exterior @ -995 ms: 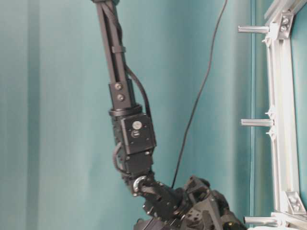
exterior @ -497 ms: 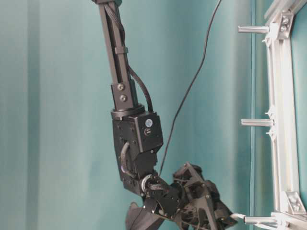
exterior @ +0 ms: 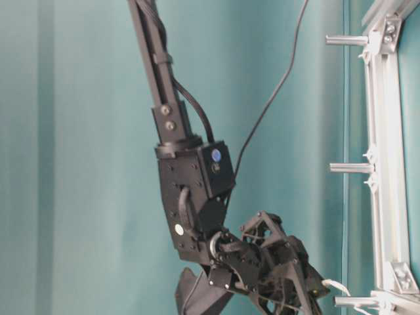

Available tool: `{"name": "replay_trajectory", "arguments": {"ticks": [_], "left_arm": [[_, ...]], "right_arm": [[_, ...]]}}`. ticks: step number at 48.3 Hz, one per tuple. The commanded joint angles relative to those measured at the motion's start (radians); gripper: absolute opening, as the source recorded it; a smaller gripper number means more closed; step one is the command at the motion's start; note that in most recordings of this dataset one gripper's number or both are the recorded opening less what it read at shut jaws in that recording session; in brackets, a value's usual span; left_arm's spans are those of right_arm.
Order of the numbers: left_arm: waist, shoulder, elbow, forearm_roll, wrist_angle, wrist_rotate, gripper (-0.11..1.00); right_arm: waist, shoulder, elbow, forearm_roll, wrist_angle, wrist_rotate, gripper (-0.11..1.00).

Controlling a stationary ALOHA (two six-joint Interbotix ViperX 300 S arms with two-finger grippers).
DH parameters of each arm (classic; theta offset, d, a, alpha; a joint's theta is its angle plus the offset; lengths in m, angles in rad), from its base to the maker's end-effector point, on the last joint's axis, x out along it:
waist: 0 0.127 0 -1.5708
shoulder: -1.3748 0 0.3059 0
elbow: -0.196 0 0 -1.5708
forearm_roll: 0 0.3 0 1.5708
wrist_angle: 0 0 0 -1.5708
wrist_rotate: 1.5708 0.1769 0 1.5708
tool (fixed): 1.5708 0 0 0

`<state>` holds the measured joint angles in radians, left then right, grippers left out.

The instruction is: Move the cable alternately left and right between 8 pins so it hooks onto each one.

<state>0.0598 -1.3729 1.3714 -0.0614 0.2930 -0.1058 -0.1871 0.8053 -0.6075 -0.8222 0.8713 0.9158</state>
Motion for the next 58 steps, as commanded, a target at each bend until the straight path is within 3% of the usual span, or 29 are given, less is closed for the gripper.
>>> {"name": "replay_trajectory", "arguments": {"ticks": [1, 7, 13, 27, 44, 58], "left_arm": [[-0.002, 0.008, -0.011, 0.002, -0.005, -0.009, 0.78], [-0.003, 0.006, -0.011, 0.002, -0.005, -0.009, 0.78], [-0.003, 0.008, -0.011, 0.003, -0.005, -0.009, 0.78], [-0.003, 0.008, -0.011, 0.002, -0.005, -0.009, 0.78], [-0.003, 0.008, -0.011, 0.002, -0.005, -0.009, 0.78], [-0.003, 0.008, -0.011, 0.002, -0.005, -0.009, 0.78]], "right_arm": [[0.021, -0.091, 0.029, -0.044, -0.006, 0.023, 0.14], [0.038, -0.135, 0.097, -0.114, -0.026, 0.112, 0.14], [0.051, -0.166, 0.146, -0.144, -0.032, 0.192, 0.14], [0.083, -0.210, 0.255, -0.152, -0.017, 0.247, 0.14], [0.089, -0.287, 0.420, -0.181, -0.061, 0.391, 0.14], [0.129, -0.296, 0.476, -0.179, -0.130, 0.396, 0.14]]}}
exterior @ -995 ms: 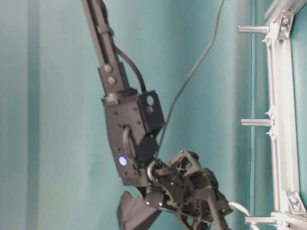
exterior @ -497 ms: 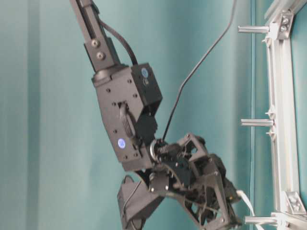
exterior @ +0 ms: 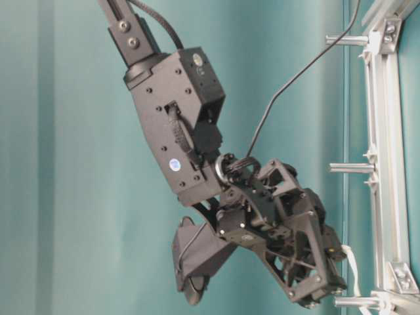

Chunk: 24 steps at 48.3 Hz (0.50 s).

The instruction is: Move the cable alternately left and right between 8 pins so it hooks onto each one.

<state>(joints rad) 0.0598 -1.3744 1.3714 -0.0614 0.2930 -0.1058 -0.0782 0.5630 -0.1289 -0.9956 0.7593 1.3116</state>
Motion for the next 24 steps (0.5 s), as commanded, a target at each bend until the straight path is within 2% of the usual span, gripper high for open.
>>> {"name": "replay_trajectory", "arguments": {"ticks": [1, 15, 24], "left_arm": [[-0.003, 0.008, -0.011, 0.002, -0.005, -0.009, 0.78], [-0.003, 0.009, -0.011, 0.002, -0.005, -0.009, 0.78], [-0.003, 0.008, -0.011, 0.002, -0.005, -0.009, 0.78]], "right_arm": [[0.021, -0.054, -0.002, -0.008, -0.029, 0.000, 0.14], [0.029, -0.054, 0.014, -0.008, -0.181, -0.020, 0.14], [0.032, -0.089, 0.063, 0.009, -0.126, -0.011, 0.14]]}}
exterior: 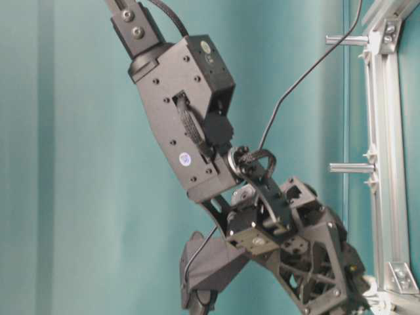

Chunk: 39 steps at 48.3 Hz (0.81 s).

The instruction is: Move the cable alternately left and right between 8 pins so it hooks onto each one.

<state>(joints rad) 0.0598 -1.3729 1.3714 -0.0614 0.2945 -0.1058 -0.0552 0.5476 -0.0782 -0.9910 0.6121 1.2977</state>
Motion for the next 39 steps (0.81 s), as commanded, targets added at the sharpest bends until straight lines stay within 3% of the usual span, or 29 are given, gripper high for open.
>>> {"name": "replay_trajectory", "arguments": {"ticks": [1, 21, 39], "left_arm": [[-0.003, 0.008, -0.011, 0.002, -0.006, -0.009, 0.78], [-0.003, 0.008, -0.011, 0.002, -0.006, -0.009, 0.78], [-0.003, 0.008, -0.011, 0.002, -0.006, -0.009, 0.78]], "right_arm": [[0.011, -0.081, 0.023, 0.006, 0.032, 0.006, 0.14], [0.017, -0.288, 0.324, 0.011, 0.017, 0.092, 0.14], [0.020, -0.446, 0.523, 0.031, -0.008, 0.104, 0.14]]}}
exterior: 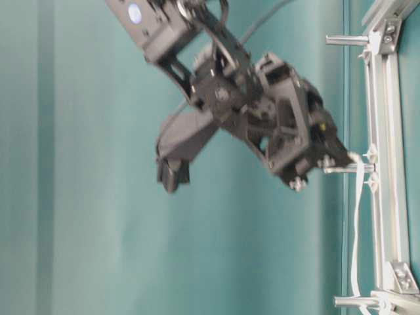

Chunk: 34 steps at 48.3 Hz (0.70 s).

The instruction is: Move the cable alternately left and right between 8 pins so it hooks onto each one.

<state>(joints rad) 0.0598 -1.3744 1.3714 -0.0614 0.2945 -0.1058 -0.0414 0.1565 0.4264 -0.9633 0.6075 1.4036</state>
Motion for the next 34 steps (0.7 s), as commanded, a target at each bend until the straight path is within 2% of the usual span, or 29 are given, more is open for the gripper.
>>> {"name": "replay_trajectory", "arguments": {"ticks": [1, 19, 34], "left_arm": [[-0.002, 0.009, -0.011, 0.002, -0.006, -0.009, 0.78], [-0.003, 0.009, -0.011, 0.002, -0.006, -0.009, 0.78], [-0.003, 0.009, -0.011, 0.002, -0.006, -0.009, 0.78]], "right_arm": [[0.006, -0.061, 0.028, 0.003, -0.002, -0.002, 0.14], [0.006, -0.150, 0.155, 0.006, 0.048, -0.003, 0.14], [-0.031, -0.229, 0.232, 0.003, 0.094, -0.031, 0.14]]}}
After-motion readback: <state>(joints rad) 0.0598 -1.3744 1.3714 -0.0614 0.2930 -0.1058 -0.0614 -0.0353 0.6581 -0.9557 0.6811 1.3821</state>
